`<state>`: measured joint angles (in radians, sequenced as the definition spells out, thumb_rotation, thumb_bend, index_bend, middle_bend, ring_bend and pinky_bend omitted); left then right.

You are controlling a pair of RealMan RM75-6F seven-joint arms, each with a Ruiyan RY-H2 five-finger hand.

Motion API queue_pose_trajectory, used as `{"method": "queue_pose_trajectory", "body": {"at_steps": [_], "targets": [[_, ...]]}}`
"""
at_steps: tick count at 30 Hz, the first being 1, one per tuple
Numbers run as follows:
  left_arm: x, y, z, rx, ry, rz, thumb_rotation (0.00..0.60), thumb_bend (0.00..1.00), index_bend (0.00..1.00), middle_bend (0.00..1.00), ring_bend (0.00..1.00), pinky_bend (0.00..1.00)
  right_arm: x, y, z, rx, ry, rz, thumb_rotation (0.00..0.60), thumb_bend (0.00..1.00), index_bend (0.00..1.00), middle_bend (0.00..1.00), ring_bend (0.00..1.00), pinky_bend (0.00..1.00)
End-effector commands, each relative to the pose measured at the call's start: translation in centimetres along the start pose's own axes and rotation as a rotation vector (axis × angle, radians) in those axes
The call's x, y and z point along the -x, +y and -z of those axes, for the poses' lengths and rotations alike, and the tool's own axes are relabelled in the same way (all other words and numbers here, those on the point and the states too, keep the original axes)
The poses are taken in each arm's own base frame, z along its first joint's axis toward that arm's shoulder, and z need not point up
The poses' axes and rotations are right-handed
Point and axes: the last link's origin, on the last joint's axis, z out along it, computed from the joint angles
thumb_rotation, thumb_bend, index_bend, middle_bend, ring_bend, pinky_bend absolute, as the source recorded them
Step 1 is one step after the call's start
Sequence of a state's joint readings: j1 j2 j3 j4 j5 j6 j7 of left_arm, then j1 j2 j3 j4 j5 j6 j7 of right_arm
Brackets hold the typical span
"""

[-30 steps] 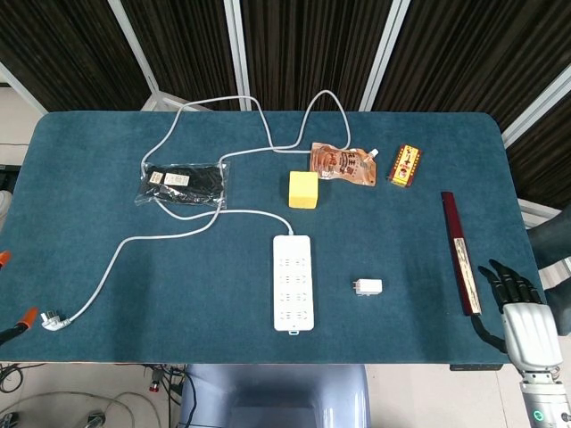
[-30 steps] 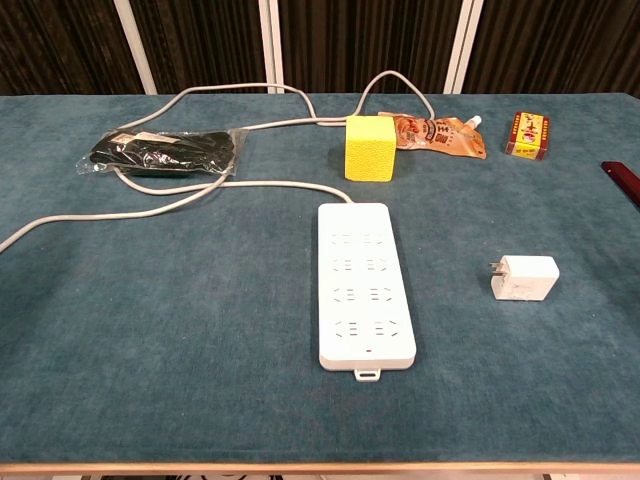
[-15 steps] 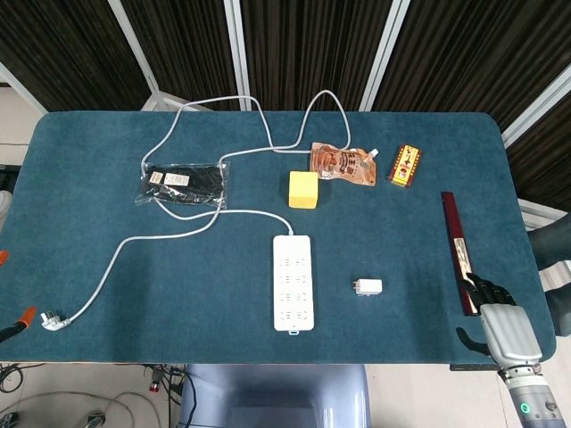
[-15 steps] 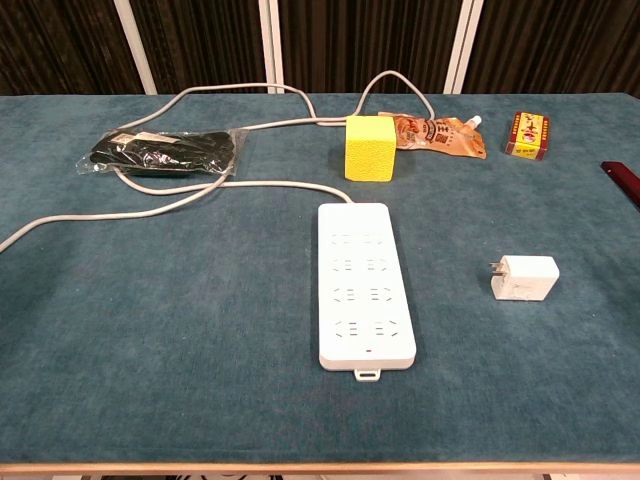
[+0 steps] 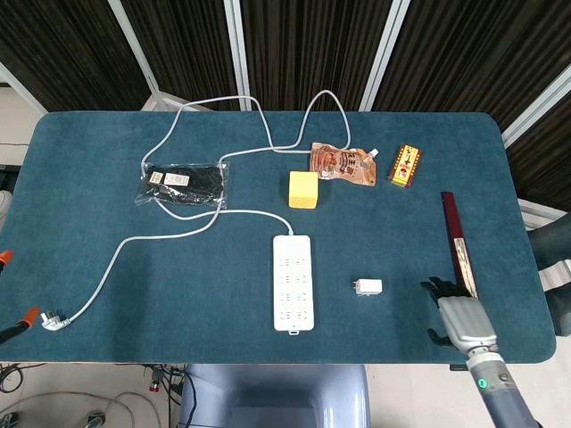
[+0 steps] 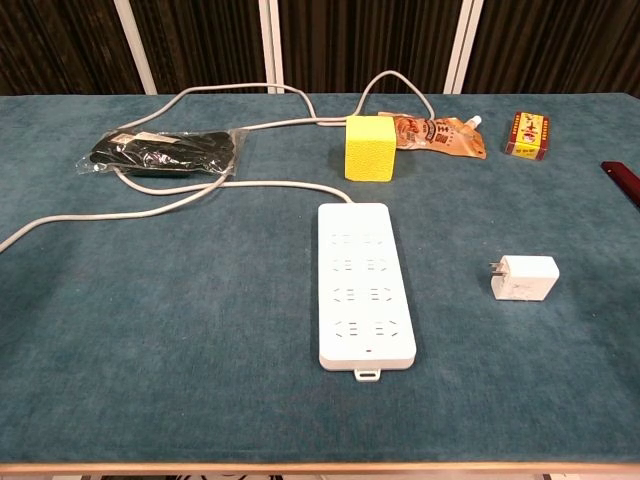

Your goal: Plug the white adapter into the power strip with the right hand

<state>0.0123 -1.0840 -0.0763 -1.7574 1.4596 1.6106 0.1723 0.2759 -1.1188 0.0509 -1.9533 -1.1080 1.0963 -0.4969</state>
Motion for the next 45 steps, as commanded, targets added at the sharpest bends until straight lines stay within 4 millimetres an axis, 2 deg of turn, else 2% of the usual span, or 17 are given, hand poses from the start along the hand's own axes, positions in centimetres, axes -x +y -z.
{"method": "queue_pose_trajectory", "body": {"at_steps": [1,10,25,45], "targets": [[0.0,0.0,0.0,0.0,0.001,0.001,0.6,0.17,0.12,0.04,0.0,0.0,0.3,-1.4,-0.8,-0.021,-0.011,-0.01,0.6,0.37,0.14,0.13,0.14,0.16],[-0.1,-0.1,-0.1,-0.003,0.003,0.003,0.6,0.17,0.12,0.04,0.0,0.0,0.8,-2.8,-2.0,-0.031,-0.034,0.016,0.6,0.37,0.14,0.13,0.14,0.16],[-0.1,-0.2,-0.1,-0.006,0.006,0.008,0.6,0.17,0.12,0.04,0.0,0.0,1.8,-2.6,-2.5,-0.008,-0.064,0.039,0.6,0.37,0.14,0.13,0.14,0.16],[-0.1,-0.4,-0.2,-0.014,0.001,0.01,0.6,0.17,0.12,0.04,0.0,0.0,2.5,-4.1,-3.0,-0.047,-0.08,0.04,0.6,0.37,0.14,0.13,0.14,0.16]]}}
